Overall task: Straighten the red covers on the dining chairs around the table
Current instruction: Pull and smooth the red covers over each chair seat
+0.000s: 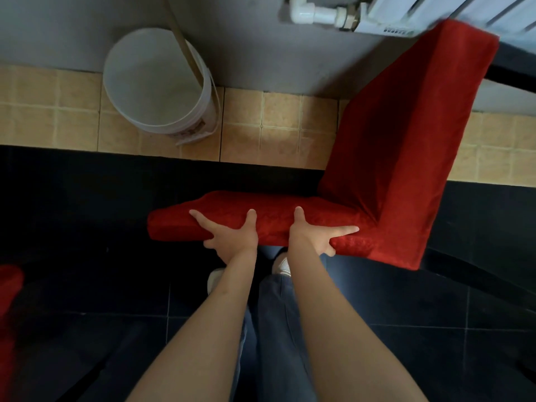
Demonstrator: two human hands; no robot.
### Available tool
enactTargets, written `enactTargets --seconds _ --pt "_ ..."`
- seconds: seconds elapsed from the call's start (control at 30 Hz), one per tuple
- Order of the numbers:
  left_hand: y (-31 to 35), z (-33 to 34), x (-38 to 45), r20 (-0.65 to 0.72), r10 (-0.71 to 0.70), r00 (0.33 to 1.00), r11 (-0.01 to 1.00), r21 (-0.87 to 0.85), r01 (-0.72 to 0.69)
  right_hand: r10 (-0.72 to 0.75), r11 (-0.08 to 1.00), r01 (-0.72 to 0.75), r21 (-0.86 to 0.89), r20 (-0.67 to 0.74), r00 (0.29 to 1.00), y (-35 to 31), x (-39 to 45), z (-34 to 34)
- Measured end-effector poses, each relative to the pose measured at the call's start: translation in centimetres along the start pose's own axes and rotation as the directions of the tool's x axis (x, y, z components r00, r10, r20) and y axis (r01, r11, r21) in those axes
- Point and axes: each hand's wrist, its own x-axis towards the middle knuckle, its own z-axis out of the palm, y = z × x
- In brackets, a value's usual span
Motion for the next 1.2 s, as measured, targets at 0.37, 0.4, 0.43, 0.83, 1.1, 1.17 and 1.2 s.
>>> enactTargets --seconds 0.37,0.4,0.43,0.83,1.1,1.17,1.2 --pt "-0.6 -3.8 0.5 0.170 0.119 0.978 0.991 0.040 -0.127 0.075 0.979 -0.048 -0.200 0.132 0.988 -2.2 -1.5 -2.6" --pt "-0.7 -4.3 0.6 0.191 0.139 0.972 0.987 0.058 -0.152 0.073 0.977 -0.042 -0.210 0.142 0.987 -2.3 -1.8 -2.8" --pt "-0.8 -4.9 0.7 0.214 0.158 0.964 0.981 0.077 -0.178 0.071 0.974 -0.036 -0.225 0.152 0.986 -2.4 -2.0 -2.9" --pt "-1.3 -9.1 2.6 0.320 0.357 0.878 0.827 0.328 -0.456 -0.067 0.849 0.223 -0.478 0.322 0.944 -2.3 -4.8 -3.0" --pt "0.3 -12.2 7.1 0.362 0.675 0.642 0.355 0.604 -0.714 -0.348 0.338 0.673 -0.658 0.577 0.739 -0.4 -5.6 -0.8" --pt "0.6 -12.9 8.4 0.438 0.668 0.601 0.331 0.548 -0.768 -0.334 0.228 0.711 -0.666 0.632 0.699 0.1 -5.6 -0.2" --pt "0.7 -13.2 8.9 0.466 0.657 0.592 0.344 0.513 -0.786 -0.335 0.193 0.724 -0.662 0.649 0.683 0.4 -5.6 0.1"
